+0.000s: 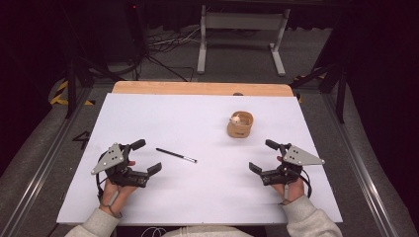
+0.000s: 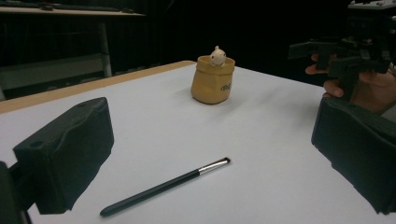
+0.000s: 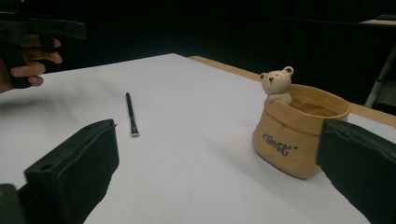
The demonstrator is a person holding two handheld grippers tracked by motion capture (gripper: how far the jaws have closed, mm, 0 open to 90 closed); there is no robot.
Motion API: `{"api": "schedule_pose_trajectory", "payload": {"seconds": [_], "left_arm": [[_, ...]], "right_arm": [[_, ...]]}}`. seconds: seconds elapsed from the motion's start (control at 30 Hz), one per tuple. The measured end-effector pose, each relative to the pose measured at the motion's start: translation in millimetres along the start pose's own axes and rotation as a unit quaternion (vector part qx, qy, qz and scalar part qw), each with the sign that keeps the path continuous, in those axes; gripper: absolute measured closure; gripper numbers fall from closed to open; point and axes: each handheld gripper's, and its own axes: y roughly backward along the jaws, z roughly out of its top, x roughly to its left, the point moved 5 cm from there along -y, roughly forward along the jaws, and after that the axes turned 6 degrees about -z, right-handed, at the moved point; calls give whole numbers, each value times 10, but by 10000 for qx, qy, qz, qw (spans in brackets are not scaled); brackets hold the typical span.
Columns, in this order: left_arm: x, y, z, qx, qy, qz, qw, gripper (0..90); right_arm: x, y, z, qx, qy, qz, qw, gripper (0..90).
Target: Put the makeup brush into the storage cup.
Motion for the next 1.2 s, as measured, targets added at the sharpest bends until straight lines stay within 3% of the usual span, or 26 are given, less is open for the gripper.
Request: {"api": "schedule_pose_trajectory", "payload": {"seconds": [0.13, 0.27, 0.3, 0.4, 0.47, 0.5, 0.57, 0.6, 0.9, 1.0, 1.2], "left_arm": [[56, -74, 59, -10, -27, -43, 10000, 0], [96, -148, 88, -52, 187, -162, 9997, 0], [103, -177, 90, -95, 326, -226, 9992, 0], [108, -221, 94, -63, 344, -294, 9990, 0], [97, -278, 114, -63, 506, -568, 9971, 0], [97, -301, 116, -19, 495, -551, 9973, 0], [97, -342, 120, 189, 221, -286, 9992, 0], [84, -365, 123, 286, 121, -299, 9991, 0], [103, -447, 166, 497, 85, -226, 9985, 1], [153, -481, 178, 687, 258, 105, 9972, 6], [209, -460, 180, 895, 180, -57, 9958, 3]], "right_arm": [[-26, 15, 5, -23, -39, -64, 10000, 0], [-57, 26, 23, -92, 15, -127, 9999, 0], [-62, 30, 27, -120, 7, -124, 9999, 0], [-77, 43, 28, -127, -15, -180, 9998, 0], [-96, 62, 34, -198, -1, -232, 9995, 0], [-101, 65, 34, -192, -34, -228, 9996, 0], [-108, 69, 31, -187, -63, -221, 9996, 0], [-108, 68, 26, -156, -64, -217, 9996, 0], [-99, 53, 15, -70, -17, -170, 9998, 0], [-105, 48, 13, -58, -37, -158, 9999, 0], [-97, 45, 11, -12, -7, -143, 9999, 0]]}}
